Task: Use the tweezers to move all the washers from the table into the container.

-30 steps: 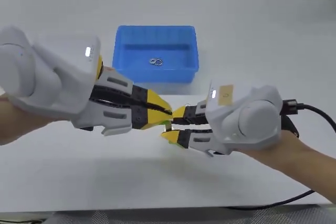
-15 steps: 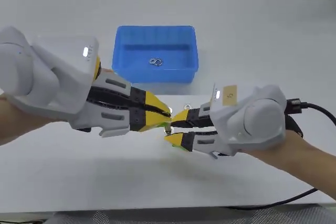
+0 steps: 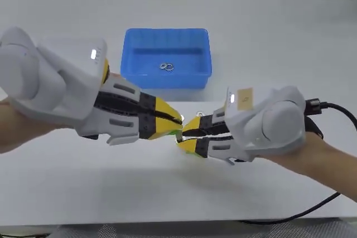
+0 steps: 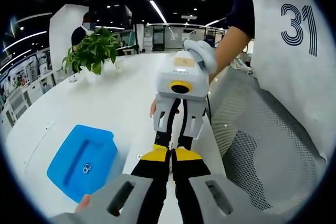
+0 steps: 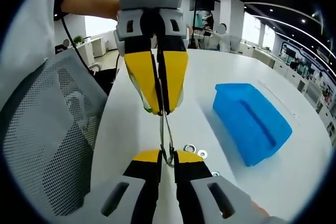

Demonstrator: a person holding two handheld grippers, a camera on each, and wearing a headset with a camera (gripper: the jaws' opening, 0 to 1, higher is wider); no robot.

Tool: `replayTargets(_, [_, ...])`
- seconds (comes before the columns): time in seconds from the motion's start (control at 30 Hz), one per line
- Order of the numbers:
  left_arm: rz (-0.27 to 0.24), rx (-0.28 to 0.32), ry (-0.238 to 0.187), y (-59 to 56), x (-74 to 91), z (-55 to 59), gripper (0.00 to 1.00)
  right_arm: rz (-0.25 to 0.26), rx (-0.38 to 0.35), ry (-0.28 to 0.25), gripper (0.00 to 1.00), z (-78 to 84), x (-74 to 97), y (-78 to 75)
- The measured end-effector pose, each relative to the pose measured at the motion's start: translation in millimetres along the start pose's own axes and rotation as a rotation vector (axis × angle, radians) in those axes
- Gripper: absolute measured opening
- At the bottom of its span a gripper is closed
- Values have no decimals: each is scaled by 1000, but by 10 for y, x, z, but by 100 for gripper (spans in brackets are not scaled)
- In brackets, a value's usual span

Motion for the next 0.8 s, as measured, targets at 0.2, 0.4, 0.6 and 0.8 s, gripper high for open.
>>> replayTargets(0.2, [0, 3, 0, 7, -1, -4, 6, 11, -5, -4, 10, 6, 2, 2])
replayTargets(0.4, [-1, 13, -11, 13, 27, -28, 6, 21, -7, -15, 10, -16, 29, 9])
replayTargets(0.6, [-1, 17, -29, 27, 99, -116, 6, 26, -18, -49, 10, -99, 103, -3])
replayTargets(0.8, [8, -11, -36, 59, 206, -250, 5, 39, -8, -90, 10, -237, 183, -20])
Point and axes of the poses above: the centre of the closed fingertips' face, and the gripper's own axes: x roughly backward along the fingers, y roughly to its left, z roughly out of its underside, the point moved 6 cm from there along x, roughly backward along the fingers, and after that the axes turned 5 degrees about -z, right-handed, at the moved point
